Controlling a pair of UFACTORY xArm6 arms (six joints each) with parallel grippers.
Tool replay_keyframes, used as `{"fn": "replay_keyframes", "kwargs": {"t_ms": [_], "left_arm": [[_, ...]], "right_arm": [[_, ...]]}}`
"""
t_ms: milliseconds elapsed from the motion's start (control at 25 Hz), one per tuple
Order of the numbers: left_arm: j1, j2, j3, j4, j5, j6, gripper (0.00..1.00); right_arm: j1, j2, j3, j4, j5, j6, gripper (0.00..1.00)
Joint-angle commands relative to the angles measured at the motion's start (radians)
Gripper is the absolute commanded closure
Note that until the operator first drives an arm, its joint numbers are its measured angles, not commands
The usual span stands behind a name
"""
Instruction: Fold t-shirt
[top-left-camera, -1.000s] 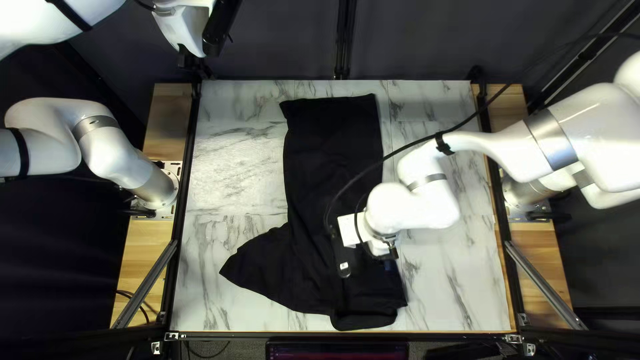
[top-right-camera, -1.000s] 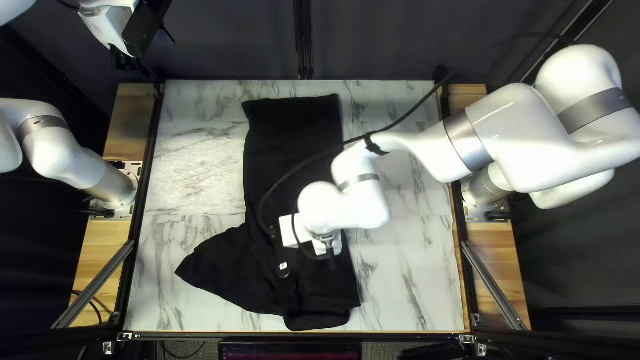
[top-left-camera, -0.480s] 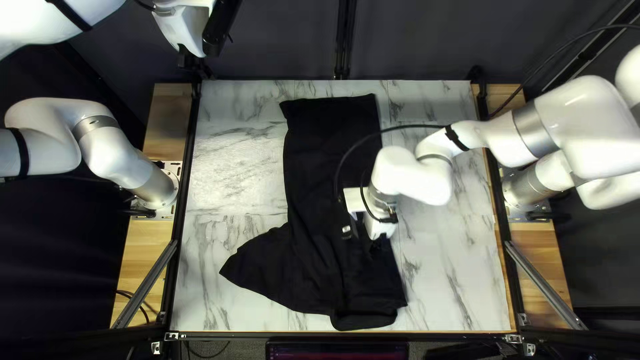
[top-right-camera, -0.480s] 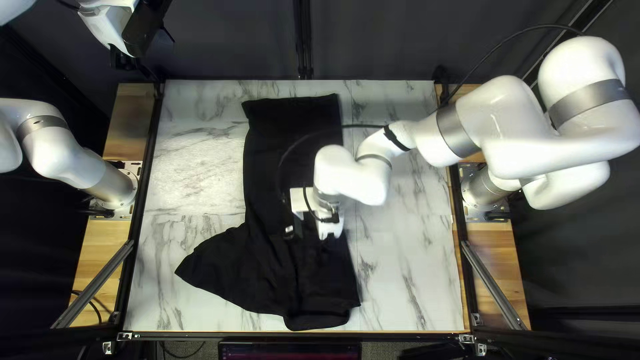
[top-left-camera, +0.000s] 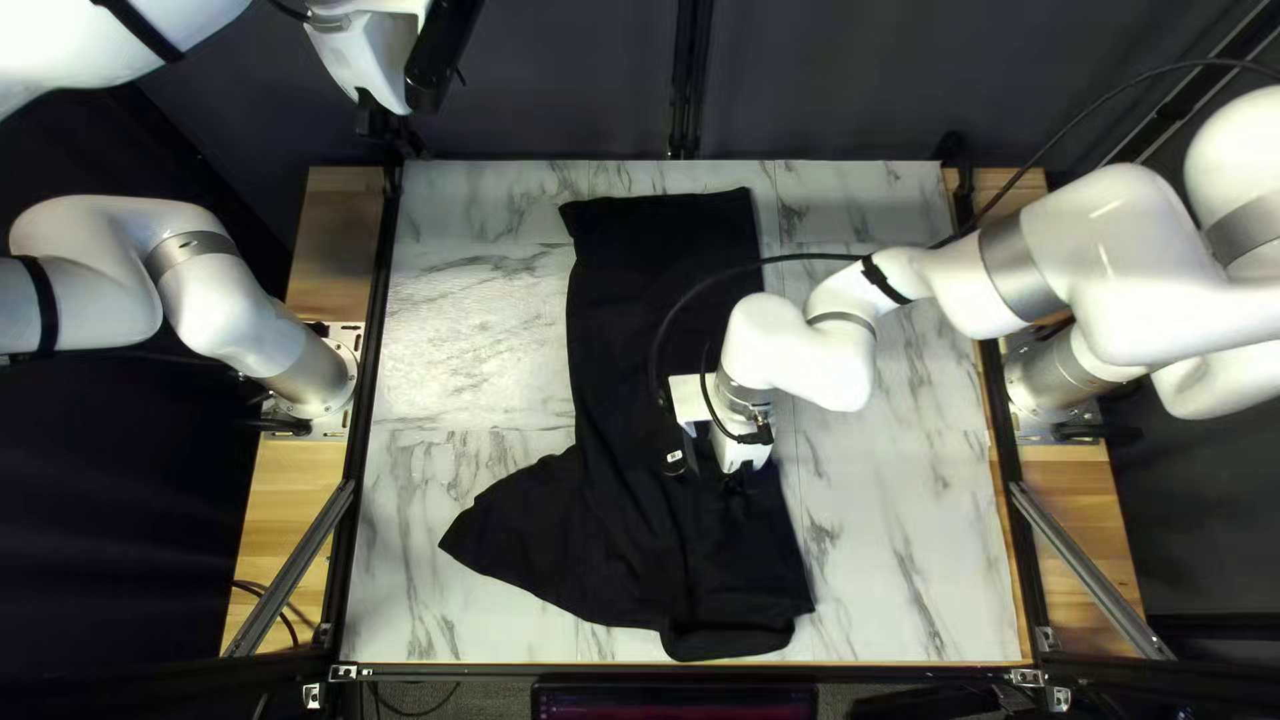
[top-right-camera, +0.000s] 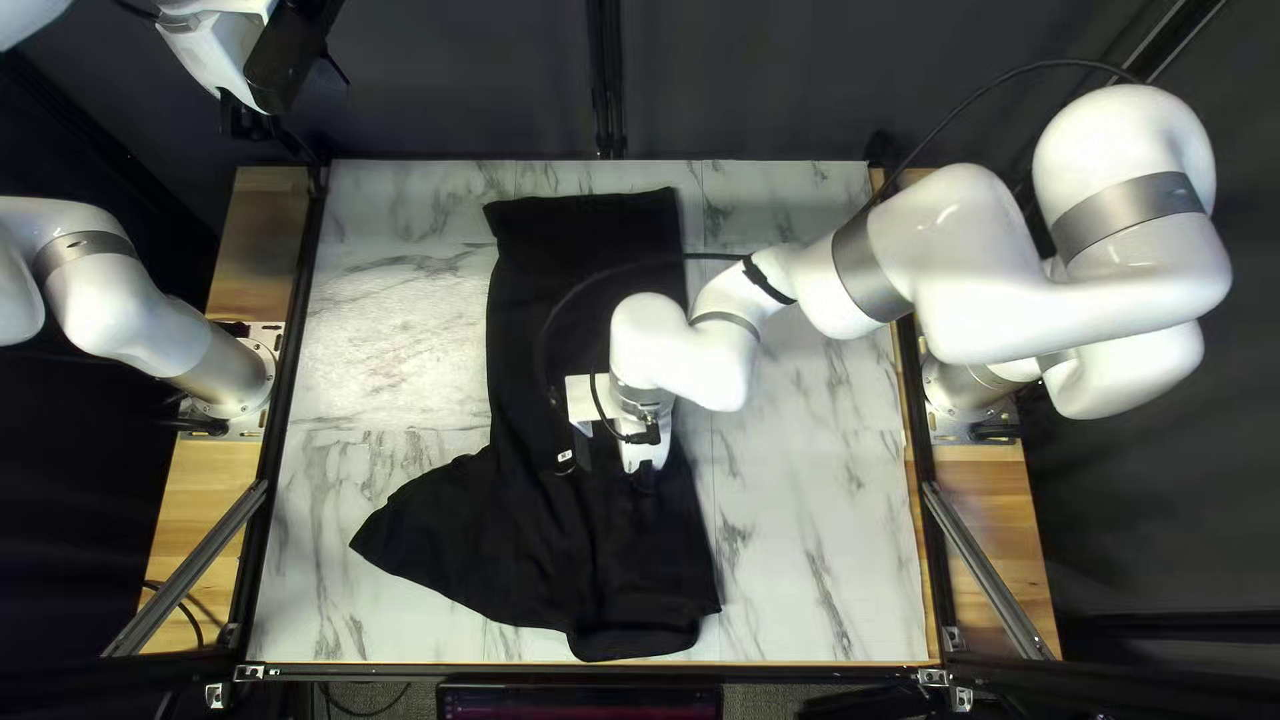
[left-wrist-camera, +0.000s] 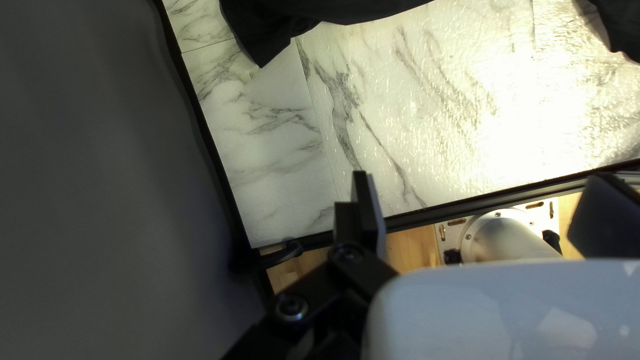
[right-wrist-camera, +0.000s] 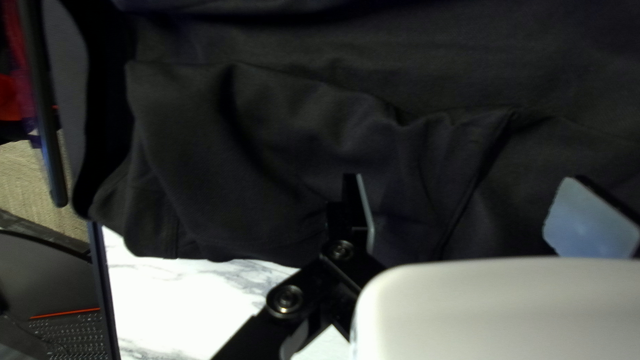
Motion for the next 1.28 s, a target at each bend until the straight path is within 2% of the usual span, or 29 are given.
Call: {"fn": "replay_keyframes", "kwargs": {"t_ms": [40, 400, 840, 1280], "left_arm": [[0.0, 0.0, 0.0, 0.0, 0.0, 0.0, 0.0], [0.0, 0.0, 0.0, 0.0, 0.0, 0.0, 0.0], [0.0, 0.0, 0.0, 0.0, 0.0, 0.0, 0.0], [0.0, 0.0, 0.0, 0.0, 0.0, 0.0, 0.0]], "right_arm": [[0.001, 0.006, 0.012, 0.014, -0.008, -0.016, 0.0], [0.009, 0.03, -0.039, 0.039, 0.047, -0.031, 0.0], [0.027, 0.06, -0.036, 0.082, 0.018, -0.073, 0.0], [0.047, 0.07, -0.117, 0.046, 0.052, -0.025, 0.0]]}}
